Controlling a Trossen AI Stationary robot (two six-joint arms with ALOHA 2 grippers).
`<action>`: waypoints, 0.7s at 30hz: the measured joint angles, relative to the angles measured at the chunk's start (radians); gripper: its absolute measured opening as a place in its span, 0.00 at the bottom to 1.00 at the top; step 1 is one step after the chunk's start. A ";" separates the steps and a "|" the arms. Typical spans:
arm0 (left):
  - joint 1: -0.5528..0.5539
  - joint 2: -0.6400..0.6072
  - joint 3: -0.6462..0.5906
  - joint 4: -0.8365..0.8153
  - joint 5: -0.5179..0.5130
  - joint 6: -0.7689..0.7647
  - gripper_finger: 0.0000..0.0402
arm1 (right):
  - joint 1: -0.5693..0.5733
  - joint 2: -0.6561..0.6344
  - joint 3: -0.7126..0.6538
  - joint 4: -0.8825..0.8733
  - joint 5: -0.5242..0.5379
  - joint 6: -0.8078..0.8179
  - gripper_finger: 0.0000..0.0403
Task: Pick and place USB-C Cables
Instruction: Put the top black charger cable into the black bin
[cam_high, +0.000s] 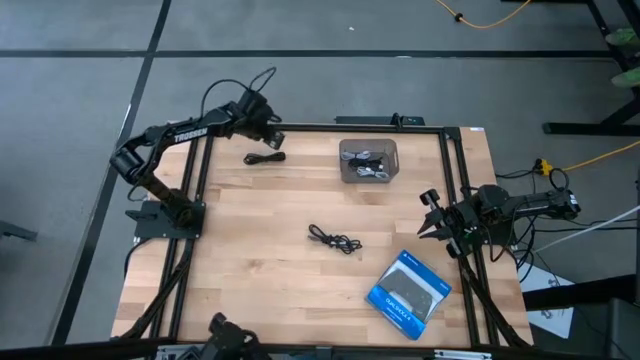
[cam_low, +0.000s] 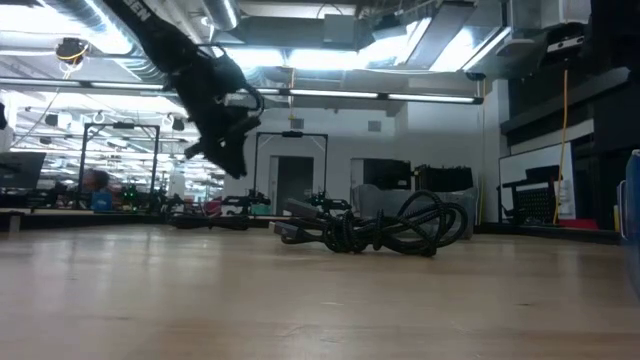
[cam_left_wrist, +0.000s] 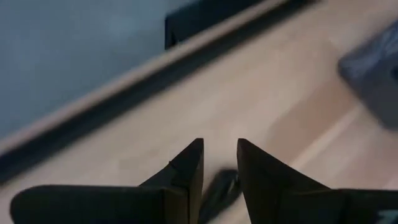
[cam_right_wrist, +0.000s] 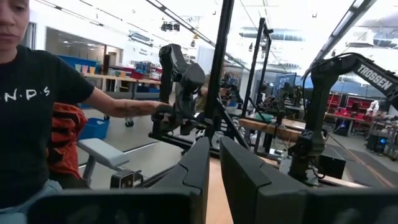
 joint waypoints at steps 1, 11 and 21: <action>-0.004 0.000 0.006 0.017 -0.003 0.001 0.22 | 0.000 0.000 0.000 0.000 0.000 -0.003 0.11; -0.096 0.005 0.044 -0.053 -0.112 0.259 0.22 | 0.000 0.000 0.000 0.000 0.001 -0.041 0.11; -0.089 0.005 0.044 -0.396 -0.266 0.218 0.22 | 0.000 0.000 0.000 0.000 0.001 -0.041 0.11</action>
